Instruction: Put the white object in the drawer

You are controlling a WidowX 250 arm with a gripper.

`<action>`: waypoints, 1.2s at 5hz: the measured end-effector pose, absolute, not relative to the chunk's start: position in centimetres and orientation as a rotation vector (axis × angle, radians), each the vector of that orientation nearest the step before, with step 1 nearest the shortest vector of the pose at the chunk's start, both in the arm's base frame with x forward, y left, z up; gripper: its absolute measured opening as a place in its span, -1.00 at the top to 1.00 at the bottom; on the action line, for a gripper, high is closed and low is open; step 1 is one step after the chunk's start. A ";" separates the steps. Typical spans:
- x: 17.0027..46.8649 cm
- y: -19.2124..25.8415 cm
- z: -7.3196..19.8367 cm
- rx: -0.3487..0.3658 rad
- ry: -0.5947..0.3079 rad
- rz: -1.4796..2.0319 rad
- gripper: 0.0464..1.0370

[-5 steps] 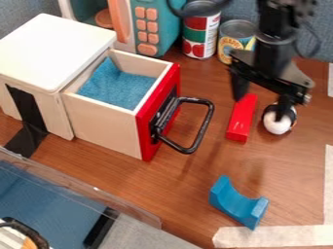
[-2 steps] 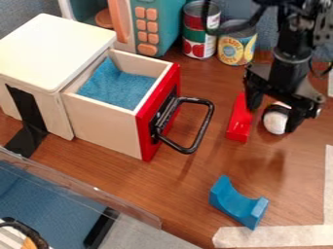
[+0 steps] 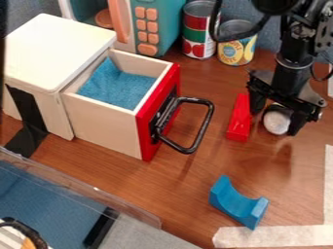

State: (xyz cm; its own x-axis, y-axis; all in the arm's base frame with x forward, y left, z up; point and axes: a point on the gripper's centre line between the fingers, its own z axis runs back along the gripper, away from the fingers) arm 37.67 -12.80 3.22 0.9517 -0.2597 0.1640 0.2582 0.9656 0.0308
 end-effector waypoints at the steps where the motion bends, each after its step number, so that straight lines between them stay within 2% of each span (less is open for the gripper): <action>1: 38.7 -13.4 3.1 -0.003 -0.174 -0.259 -0.93; 2: 39.3 -13.8 1.7 -0.009 -0.158 -0.241 -0.83; 3: 39.7 -13.7 1.8 -0.008 -0.181 -0.205 -0.38; 4: 39.2 -13.6 1.8 -0.007 -0.179 -0.200 -0.20; 5: 38.0 -13.2 4.8 -0.026 -0.230 -0.208 -0.19; 6: 36.2 -12.8 9.0 -0.056 -0.295 -0.196 -0.18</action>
State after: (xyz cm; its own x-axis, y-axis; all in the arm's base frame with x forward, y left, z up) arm 36.20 -12.78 9.02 0.9379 -0.1841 0.2941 0.2005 0.9793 -0.0264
